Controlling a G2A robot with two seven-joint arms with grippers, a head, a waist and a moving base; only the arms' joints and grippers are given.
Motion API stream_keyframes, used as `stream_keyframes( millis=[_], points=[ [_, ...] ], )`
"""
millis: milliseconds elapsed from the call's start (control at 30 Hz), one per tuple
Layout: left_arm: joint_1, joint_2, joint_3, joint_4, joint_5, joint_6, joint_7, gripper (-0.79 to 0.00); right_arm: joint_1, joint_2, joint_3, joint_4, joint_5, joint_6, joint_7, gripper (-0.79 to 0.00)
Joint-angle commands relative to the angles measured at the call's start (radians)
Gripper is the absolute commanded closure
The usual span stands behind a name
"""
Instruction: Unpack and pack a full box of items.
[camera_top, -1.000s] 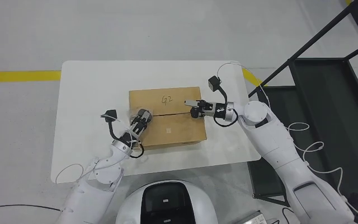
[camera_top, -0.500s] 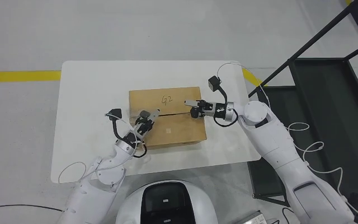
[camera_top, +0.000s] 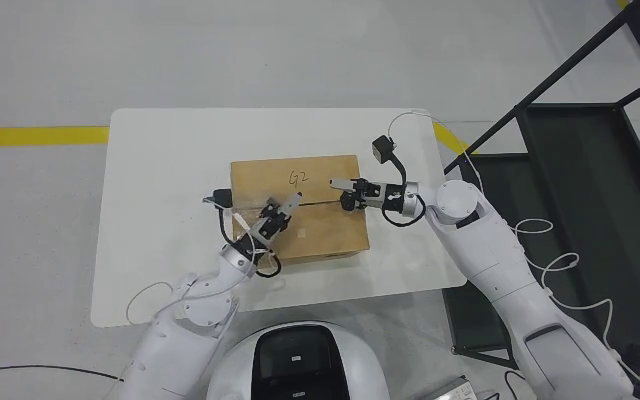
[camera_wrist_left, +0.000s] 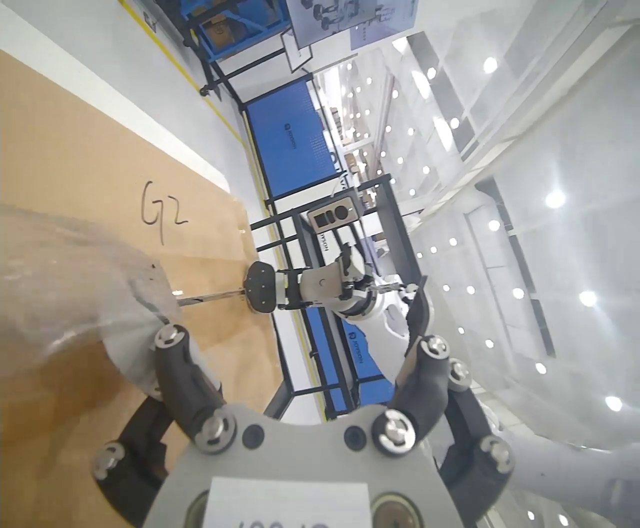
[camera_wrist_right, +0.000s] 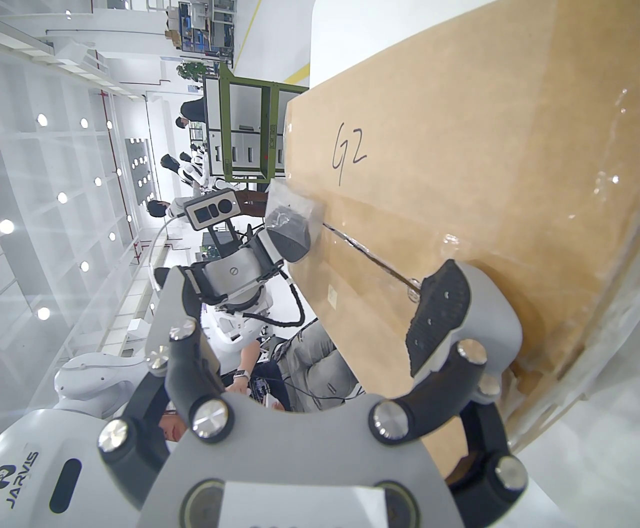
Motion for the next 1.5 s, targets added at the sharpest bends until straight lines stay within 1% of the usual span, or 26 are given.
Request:
stream_keyframes(
  millis=[0,200,300,367,533,567,633,733,833,967,1067,1200,1333,1400,1467],
  points=[
    [0.025,0.006,-0.031,-0.002,-0.044,-0.073,-0.015,-0.785,0.000,0.000,0.000,0.000,0.000,0.000,0.000,-0.785],
    [0.115,0.027,-0.139,-0.038,-0.166,-0.217,-0.077,-0.785,0.000,0.000,0.000,0.000,0.000,0.000,0.000,-0.785],
    [0.162,0.040,-0.196,-0.067,-0.229,-0.245,-0.154,-0.785,0.000,0.000,0.000,0.000,0.000,0.000,0.000,-0.785],
    [0.180,0.049,-0.227,-0.082,-0.288,-0.231,-0.229,-0.785,0.000,0.000,0.000,0.000,0.000,0.000,0.000,-0.785],
    [0.210,0.069,-0.311,-0.098,-0.400,-0.175,-0.369,-0.785,0.000,0.000,0.000,0.000,0.000,0.000,0.000,-0.785],
    [0.213,0.075,-0.326,-0.096,-0.404,-0.140,-0.422,-0.785,0.000,0.000,0.000,0.000,0.000,0.000,0.000,-0.785],
    [0.211,0.084,-0.372,-0.096,-0.383,-0.102,-0.455,-0.785,0.000,0.000,0.000,0.000,0.000,0.000,0.000,-0.785],
    [0.221,0.087,-0.399,-0.094,-0.422,-0.101,-0.461,-0.785,0.000,0.000,0.000,0.000,0.000,0.000,0.000,-0.785],
    [0.223,0.087,-0.434,-0.072,-0.464,-0.117,-0.407,-0.785,0.000,0.000,0.000,0.000,0.000,0.000,0.000,-0.785],
    [0.196,0.084,-0.441,-0.044,-0.476,-0.104,-0.343,-0.785,0.000,0.000,0.000,0.000,0.000,0.000,0.000,-0.785],
    [0.161,0.077,-0.415,0.001,-0.401,-0.097,-0.256,-0.785,0.000,0.000,0.000,0.000,0.000,0.000,0.000,-0.785],
    [0.110,0.063,-0.345,0.083,-0.311,-0.066,-0.143,-0.785,0.000,0.000,0.000,0.000,0.000,0.000,0.000,-0.785],
    [0.064,0.051,-0.282,0.154,-0.275,-0.027,-0.112,-0.785,0.000,0.000,0.000,0.000,0.000,0.000,0.000,-0.785],
    [0.055,0.048,-0.264,0.169,-0.259,-0.014,-0.115,-0.785,0.000,0.000,0.000,0.000,0.000,0.000,0.000,-0.785],
    [0.058,0.048,-0.255,0.167,-0.246,-0.025,-0.133,-0.785,0.000,0.000,0.000,0.000,0.000,0.000,0.000,-0.785]
  ],
)
